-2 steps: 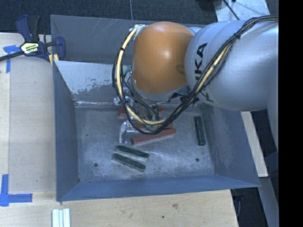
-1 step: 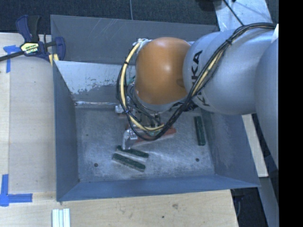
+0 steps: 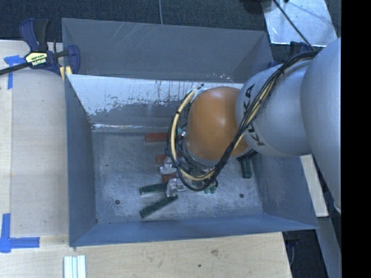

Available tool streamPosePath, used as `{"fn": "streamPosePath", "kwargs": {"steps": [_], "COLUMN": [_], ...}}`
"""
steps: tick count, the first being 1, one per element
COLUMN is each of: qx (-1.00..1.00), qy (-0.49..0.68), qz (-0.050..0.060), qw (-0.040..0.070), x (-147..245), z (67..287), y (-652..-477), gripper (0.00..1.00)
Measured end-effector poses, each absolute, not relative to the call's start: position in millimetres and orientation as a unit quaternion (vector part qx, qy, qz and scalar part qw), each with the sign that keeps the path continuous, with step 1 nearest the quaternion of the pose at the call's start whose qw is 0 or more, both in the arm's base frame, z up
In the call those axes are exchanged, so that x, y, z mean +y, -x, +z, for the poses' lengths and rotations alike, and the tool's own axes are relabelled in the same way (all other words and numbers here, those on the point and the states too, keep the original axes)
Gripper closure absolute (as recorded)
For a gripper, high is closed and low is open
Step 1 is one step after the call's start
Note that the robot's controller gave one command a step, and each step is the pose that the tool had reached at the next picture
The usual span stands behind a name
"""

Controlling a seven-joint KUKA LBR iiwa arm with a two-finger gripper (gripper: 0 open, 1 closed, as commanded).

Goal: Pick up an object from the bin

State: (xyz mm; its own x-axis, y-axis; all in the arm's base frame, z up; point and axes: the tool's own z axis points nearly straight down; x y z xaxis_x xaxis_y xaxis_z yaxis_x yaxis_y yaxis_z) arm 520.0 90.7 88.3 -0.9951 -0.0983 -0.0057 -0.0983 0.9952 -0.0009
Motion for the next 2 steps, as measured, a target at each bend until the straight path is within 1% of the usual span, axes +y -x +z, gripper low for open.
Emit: {"fn": "streamPosePath", "kwargs": {"steps": [1,2], "qx": [0.999,0.998], "qy": [0.049,0.059], "qz": [0.000,0.000], "qw": [0.003,0.002], "x": [91,73], "z": [88,236], "y": [-520.0,-507.2], "gripper": [1.00,1.00]}}
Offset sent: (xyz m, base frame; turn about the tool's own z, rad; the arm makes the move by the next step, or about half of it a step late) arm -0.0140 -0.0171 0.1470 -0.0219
